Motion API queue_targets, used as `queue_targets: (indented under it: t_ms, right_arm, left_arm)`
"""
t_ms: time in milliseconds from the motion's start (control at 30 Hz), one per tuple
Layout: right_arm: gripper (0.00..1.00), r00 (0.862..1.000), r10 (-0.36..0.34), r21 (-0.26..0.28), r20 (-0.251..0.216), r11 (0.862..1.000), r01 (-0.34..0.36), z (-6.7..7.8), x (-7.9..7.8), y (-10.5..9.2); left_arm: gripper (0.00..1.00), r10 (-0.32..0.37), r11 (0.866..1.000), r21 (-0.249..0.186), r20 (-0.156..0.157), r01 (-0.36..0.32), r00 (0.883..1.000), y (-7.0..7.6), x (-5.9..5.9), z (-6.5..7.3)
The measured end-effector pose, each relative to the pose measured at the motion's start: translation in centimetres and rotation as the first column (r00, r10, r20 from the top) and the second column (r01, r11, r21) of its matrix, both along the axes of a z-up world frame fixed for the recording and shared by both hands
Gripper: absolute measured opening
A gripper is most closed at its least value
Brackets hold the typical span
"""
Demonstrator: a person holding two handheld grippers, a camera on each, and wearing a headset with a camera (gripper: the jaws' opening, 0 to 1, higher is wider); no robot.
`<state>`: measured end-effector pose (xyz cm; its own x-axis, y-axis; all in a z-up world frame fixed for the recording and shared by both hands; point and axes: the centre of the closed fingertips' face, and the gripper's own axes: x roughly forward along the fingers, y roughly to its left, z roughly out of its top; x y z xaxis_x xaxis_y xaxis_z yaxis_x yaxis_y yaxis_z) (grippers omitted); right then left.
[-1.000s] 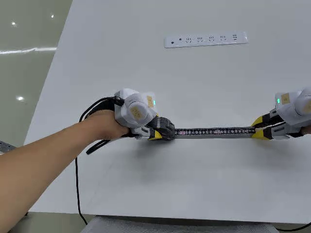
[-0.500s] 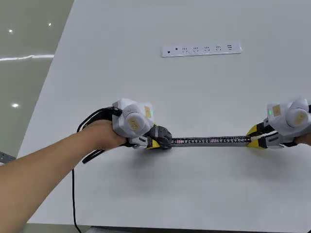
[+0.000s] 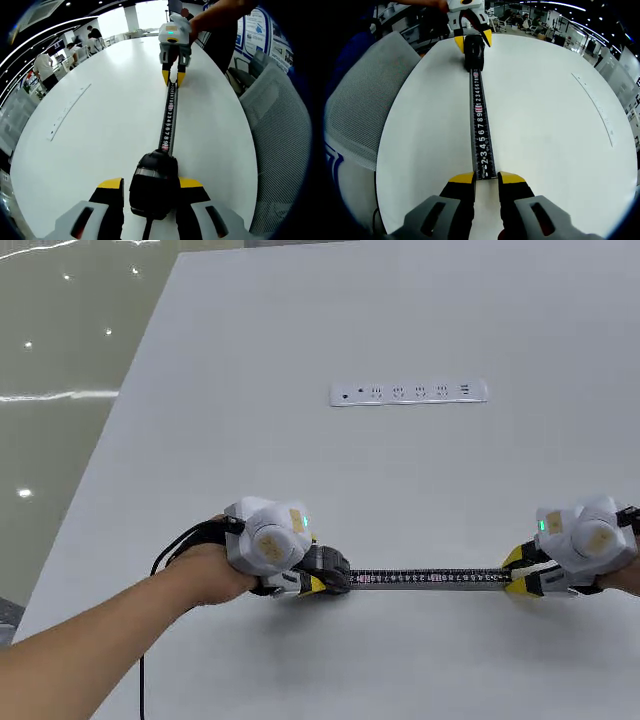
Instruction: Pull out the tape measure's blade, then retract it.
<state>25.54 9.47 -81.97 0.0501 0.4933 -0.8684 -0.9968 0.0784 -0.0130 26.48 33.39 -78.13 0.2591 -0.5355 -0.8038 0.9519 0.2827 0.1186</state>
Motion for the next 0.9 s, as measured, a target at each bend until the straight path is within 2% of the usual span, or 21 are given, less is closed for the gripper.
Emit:
queue_targets:
  t_ms: [333, 633, 800, 833, 867, 900]
  right_arm:
    - [0.22, 0.999, -0.051, -0.010, -0.001, 0.999, 0.051, -0.3, 0.4, 0.0]
    - [0.27, 0.991, -0.133, 0.009, -0.020, 0.991, 0.133, -0.3, 0.1, 0.0]
    - [0.28, 0.974, -0.224, 0.055, -0.034, 0.973, 0.226, 0.4, 0.0, -0.1]
    - [0.29, 0.966, -0.255, 0.062, -0.040, 0.964, 0.257, 0.6, 0.0, 0.0]
    - [0.31, 0.953, -0.298, 0.072, -0.053, 0.951, 0.302, 0.8, -0.1, 0.0]
    - [0.33, 0.953, -0.298, 0.079, -0.053, 0.950, 0.301, 1.0, -0.2, 0.0]
  left_arm:
    - [0.47, 0.092, 0.996, -0.022, 0.012, -0.091, 0.996, 1.0, 0.4, 1.0]
    - [0.52, 0.190, 0.980, -0.062, 0.009, -0.189, 0.982, 1.9, 0.1, 1.5]
    - [0.55, 0.253, 0.963, -0.094, 0.000, -0.252, 0.968, 2.4, -0.2, 1.8]
    - [0.56, 0.264, 0.960, -0.101, -0.006, -0.263, 0.965, 2.4, -0.3, 1.8]
    - [0.57, 0.274, 0.956, -0.105, -0.010, -0.273, 0.962, 2.5, -0.4, 1.8]
    - [0.58, 0.282, 0.953, -0.108, -0.011, -0.282, 0.959, 2.6, -0.5, 1.9]
